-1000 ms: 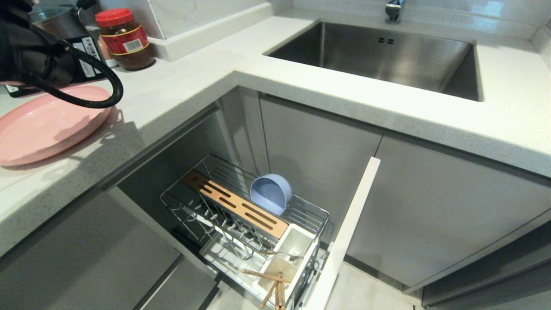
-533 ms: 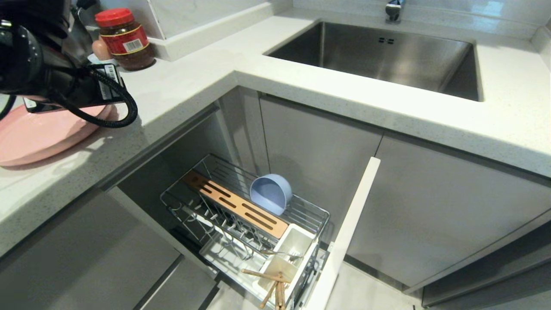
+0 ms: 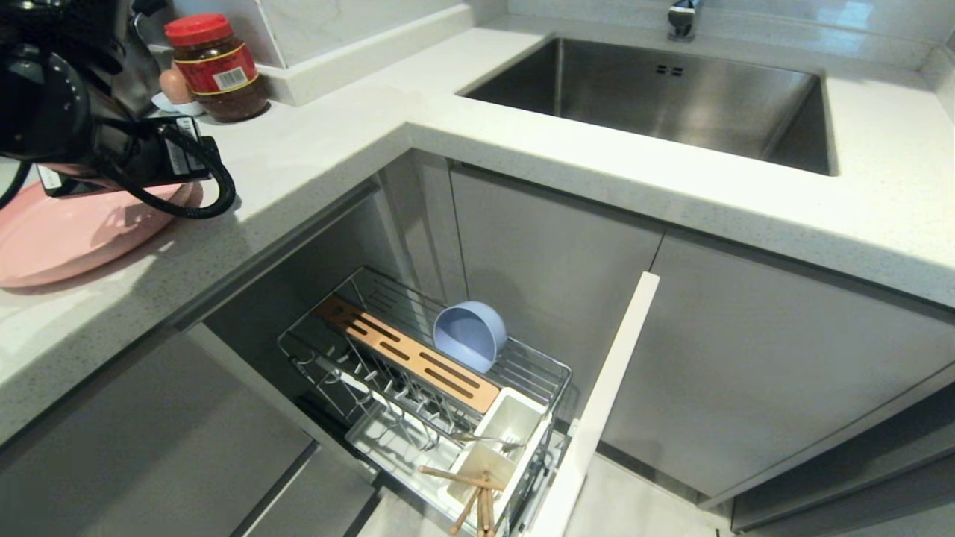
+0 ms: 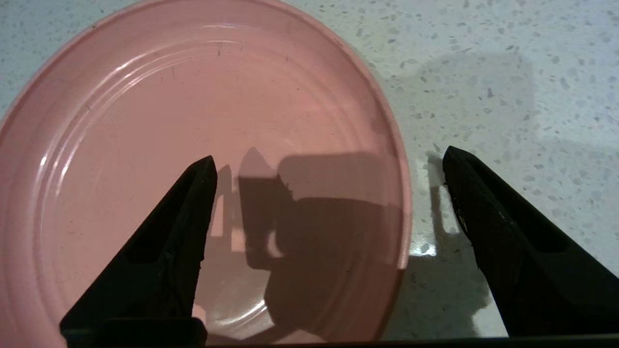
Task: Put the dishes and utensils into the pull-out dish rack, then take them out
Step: Pick up the bowl and place it in the cupboard
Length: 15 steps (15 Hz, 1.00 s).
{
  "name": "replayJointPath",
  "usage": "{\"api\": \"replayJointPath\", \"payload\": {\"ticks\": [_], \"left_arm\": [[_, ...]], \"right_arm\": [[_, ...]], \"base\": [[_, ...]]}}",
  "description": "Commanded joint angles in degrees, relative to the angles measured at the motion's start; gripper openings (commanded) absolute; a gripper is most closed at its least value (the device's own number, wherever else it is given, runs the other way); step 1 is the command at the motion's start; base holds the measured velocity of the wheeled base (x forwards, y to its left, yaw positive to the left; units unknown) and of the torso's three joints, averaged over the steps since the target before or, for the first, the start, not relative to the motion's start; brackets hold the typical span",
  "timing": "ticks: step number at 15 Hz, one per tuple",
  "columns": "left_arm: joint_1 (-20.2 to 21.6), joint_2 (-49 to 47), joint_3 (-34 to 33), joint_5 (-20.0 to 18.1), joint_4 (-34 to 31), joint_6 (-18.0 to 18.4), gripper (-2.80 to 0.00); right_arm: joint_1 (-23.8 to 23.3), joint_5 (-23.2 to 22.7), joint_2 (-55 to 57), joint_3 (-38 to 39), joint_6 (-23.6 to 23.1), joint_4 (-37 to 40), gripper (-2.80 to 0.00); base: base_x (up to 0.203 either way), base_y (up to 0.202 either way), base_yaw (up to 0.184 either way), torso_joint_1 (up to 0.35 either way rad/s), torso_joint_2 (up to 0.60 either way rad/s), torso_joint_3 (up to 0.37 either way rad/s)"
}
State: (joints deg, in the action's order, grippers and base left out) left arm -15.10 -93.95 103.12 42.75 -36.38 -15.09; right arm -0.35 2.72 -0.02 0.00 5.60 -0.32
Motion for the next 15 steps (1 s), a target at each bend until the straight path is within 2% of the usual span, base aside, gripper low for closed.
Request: {"api": "replayJointPath", "payload": {"ticks": [1, 5, 13, 14, 15], "left_arm": [[0.1, -1.3, 0.1, -0.1, -0.3, 0.0, 0.00], [0.5, -2.2, 1.3, -1.8, -1.8, -0.1, 0.00], [0.6, -2.6, 1.9, -1.9, -2.3, -0.2, 0.00], [0.6, -2.6, 2.1, -1.9, -2.3, -0.3, -2.80], [0.6, -2.6, 2.1, -1.8, -2.3, -0.6, -2.80]], "right_arm": [[0.0, 0.0, -0.2, 0.0, 0.0, 0.0, -2.80], [0.0, 0.0, -0.2, 0.0, 0.0, 0.0, -2.80], [0.0, 0.0, -0.2, 0.0, 0.0, 0.0, -2.80], [0.0, 0.0, -0.2, 0.0, 0.0, 0.0, -2.80], [0.0, 0.0, -0.2, 0.0, 0.0, 0.0, -2.80]], "base": [[0.000, 0.000, 0.000, 0.000, 0.00, 0.000], [0.000, 0.000, 0.000, 0.000, 0.00, 0.000], [0.000, 0.000, 0.000, 0.000, 0.00, 0.000], [0.000, 0.000, 0.000, 0.000, 0.00, 0.000], [0.000, 0.000, 0.000, 0.000, 0.00, 0.000]]}}
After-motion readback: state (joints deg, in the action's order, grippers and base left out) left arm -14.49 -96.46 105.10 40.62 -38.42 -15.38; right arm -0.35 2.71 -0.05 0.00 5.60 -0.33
